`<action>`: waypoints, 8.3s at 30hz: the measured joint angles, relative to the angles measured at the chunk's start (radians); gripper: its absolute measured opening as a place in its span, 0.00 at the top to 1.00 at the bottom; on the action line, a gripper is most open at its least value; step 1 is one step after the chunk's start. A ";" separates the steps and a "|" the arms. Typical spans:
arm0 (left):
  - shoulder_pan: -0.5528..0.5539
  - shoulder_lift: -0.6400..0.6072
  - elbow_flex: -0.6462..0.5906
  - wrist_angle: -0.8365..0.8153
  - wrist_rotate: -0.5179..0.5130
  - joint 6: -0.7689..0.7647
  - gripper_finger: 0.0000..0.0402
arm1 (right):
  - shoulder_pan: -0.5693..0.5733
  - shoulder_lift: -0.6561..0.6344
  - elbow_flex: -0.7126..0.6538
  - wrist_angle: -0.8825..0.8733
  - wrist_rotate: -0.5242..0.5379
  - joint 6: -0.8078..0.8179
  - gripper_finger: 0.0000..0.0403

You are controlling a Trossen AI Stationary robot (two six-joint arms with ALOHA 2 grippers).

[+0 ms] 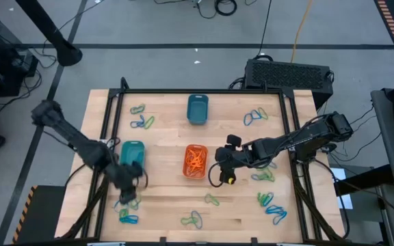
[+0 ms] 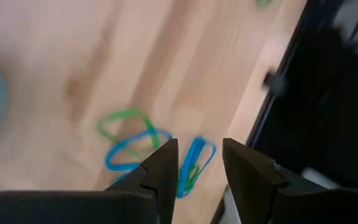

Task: Sort rubber bands into baskets
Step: Put the blue rubber band into the green bin

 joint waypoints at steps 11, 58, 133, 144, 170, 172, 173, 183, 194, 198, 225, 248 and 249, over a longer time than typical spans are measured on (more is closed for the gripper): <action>-0.171 0.316 -0.008 0.007 0.028 0.068 0.67 | 0.049 0.000 0.000 0.091 0.001 0.019 0.57; -0.231 0.505 -0.007 -0.023 0.120 0.142 0.97 | 0.051 0.087 0.000 0.216 0.000 -0.142 0.57; 0.316 0.372 0.124 -0.707 -0.328 0.379 0.59 | 0.016 0.086 0.000 0.216 0.000 -0.191 0.57; 0.242 0.372 0.298 -0.647 -0.248 0.402 0.58 | 0.016 0.086 0.000 0.216 0.000 -0.191 0.57; -0.131 0.372 0.186 -0.265 -0.130 0.164 0.58 | 0.018 0.086 0.000 0.215 -0.003 -0.160 0.57; -0.134 0.372 0.149 -0.249 -0.108 0.146 0.58 | 0.019 0.086 0.000 0.215 -0.003 -0.160 0.57; -0.136 0.372 0.132 -0.233 -0.097 0.136 0.58 | 0.019 0.086 0.000 0.215 -0.003 -0.160 0.57; -0.138 0.373 -0.017 -0.062 -0.027 0.086 0.58 | 0.019 0.086 0.000 0.216 -0.003 -0.163 0.57; -0.138 0.374 -0.064 -0.038 -0.012 0.060 0.58 | 0.019 0.086 0.000 0.216 -0.003 -0.163 0.57; -0.131 0.374 -0.052 -0.042 0.022 0.061 0.58 | 0.018 0.086 0.000 0.216 -0.003 -0.164 0.57; 0.104 0.790 0.182 0.749 -0.173 0.779 0.58 | 0.019 0.086 0.000 0.216 -0.003 -0.163 0.57; 0.170 0.963 0.361 0.792 -0.071 1.036 0.67 | 0.018 0.086 0.001 0.209 0.000 -0.172 0.57; 0.171 0.963 0.361 0.790 -0.072 1.034 0.70 | 0.018 0.086 0.001 0.209 0.000 -0.172 0.57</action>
